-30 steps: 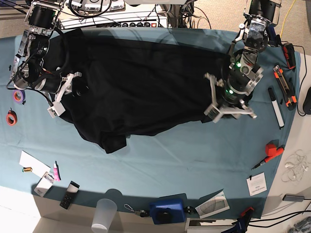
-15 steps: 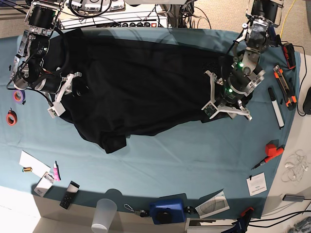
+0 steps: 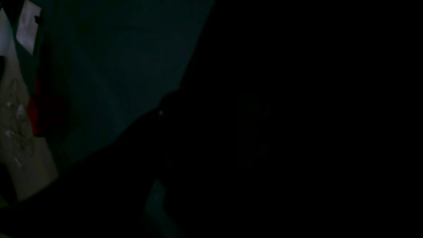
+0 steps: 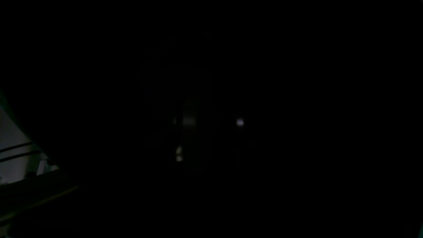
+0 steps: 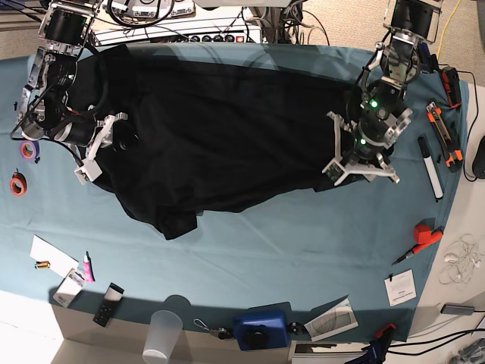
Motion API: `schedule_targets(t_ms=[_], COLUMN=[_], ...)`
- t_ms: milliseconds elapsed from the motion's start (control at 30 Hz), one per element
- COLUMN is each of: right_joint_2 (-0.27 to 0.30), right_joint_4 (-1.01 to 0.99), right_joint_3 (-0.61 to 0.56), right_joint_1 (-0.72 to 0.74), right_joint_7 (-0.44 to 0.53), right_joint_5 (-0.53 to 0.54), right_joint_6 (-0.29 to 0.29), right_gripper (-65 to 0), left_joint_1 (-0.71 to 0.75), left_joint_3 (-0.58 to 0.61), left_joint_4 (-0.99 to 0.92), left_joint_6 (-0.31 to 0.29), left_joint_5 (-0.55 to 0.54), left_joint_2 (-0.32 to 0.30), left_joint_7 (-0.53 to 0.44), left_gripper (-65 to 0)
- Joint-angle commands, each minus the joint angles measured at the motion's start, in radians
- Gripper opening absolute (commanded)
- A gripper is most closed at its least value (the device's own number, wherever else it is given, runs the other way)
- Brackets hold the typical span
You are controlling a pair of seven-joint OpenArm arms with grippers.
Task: Layout the t-shirt on the table in an organized manner, then fold the t-shirt properly
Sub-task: 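Slide the left gripper along the shirt edge toward the hem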
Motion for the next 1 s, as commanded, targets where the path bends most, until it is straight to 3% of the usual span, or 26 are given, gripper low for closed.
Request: schedule_targets(t_ms=[0, 100, 433, 633, 967], right_joint_2=[0.017, 0.017, 0.017, 0.017, 0.017], right_joint_4=[0.013, 0.013, 0.013, 0.013, 0.013], right_joint_3=[0.006, 0.006, 0.006, 0.006, 0.006], right_joint_1=[0.014, 0.014, 0.014, 0.014, 0.014], right_joint_7=[0.019, 0.020, 0.019, 0.019, 0.019], right_joint_5=[0.014, 0.013, 0.014, 0.014, 0.014], right_joint_6=[0.001, 0.001, 0.001, 0.001, 0.001], right_gripper=[-51.6, -51.6, -51.6, -51.6, -51.6], left_joint_1=[-0.023, -0.042, -0.108, -0.108, -0.131], left_joint_3=[-0.006, -0.006, -0.006, -0.006, -0.006], left_joint_4=[0.016, 0.016, 0.016, 0.011, -0.106], left_joint_6=[0.028, 0.063, 0.062, -0.013, 0.005], left_joint_5=[0.004, 0.005, -0.040, -0.073, -0.079], left_joint_2=[-0.008, -0.008, -0.008, -0.008, -0.008], left_joint_7=[-0.020, -0.017, -0.018, -0.019, -0.048], left_gripper=[-39.0, -39.0, -39.0, -39.0, -39.0])
